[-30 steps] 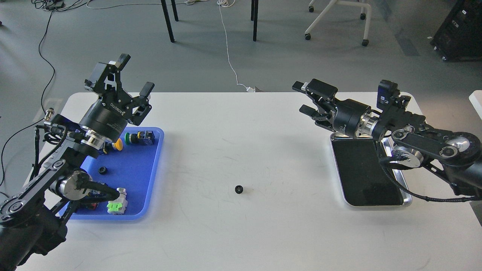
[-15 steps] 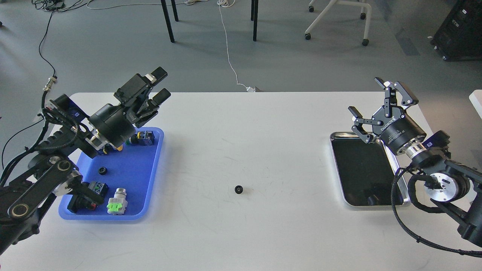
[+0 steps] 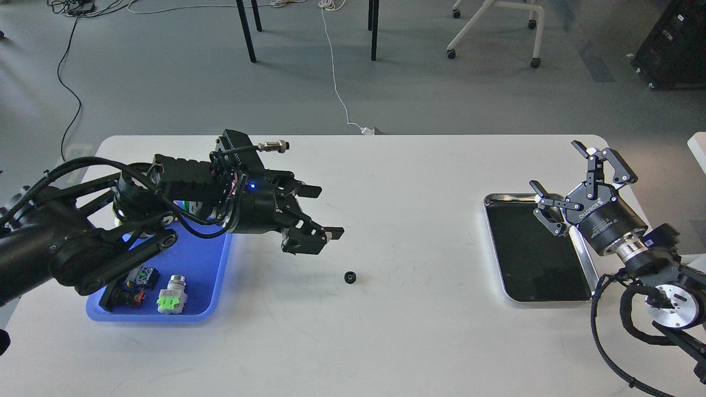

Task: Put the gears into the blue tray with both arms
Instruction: 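Lower the left gripper onto the second gear and grasp it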

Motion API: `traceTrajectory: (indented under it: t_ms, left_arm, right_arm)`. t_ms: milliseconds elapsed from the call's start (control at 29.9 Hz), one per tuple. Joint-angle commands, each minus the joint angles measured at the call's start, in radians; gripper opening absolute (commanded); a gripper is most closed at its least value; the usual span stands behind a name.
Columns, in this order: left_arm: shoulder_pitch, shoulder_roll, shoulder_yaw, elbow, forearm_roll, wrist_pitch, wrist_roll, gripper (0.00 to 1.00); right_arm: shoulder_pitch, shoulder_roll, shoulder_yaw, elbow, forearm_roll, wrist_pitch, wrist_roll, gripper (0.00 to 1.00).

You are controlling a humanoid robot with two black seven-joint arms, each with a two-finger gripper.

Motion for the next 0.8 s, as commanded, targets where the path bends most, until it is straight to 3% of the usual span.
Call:
traceTrajectory:
  t_ms: [0, 401, 768]
  left_arm:
    - [-0.011, -0.045, 0.065, 0.025, 0.018, 0.0, 0.0, 0.96]
    - [-0.015, -0.197, 0.174, 0.144, 0.018, 0.0, 0.0, 0.87]
    - [-0.017, -0.265, 0.214, 0.239, 0.018, 0.003, 0.0, 0.69]
  right_arm:
    - [0.0, -0.002, 0.001, -0.001, 0.0, -0.001, 0.0, 0.99]
    - [0.0, -0.003, 0.004, -0.004, -0.002, -0.002, 0.0, 0.99]
    - [-0.003, -0.017, 0.005, -0.004, -0.002, -0.002, 0.0, 0.99]
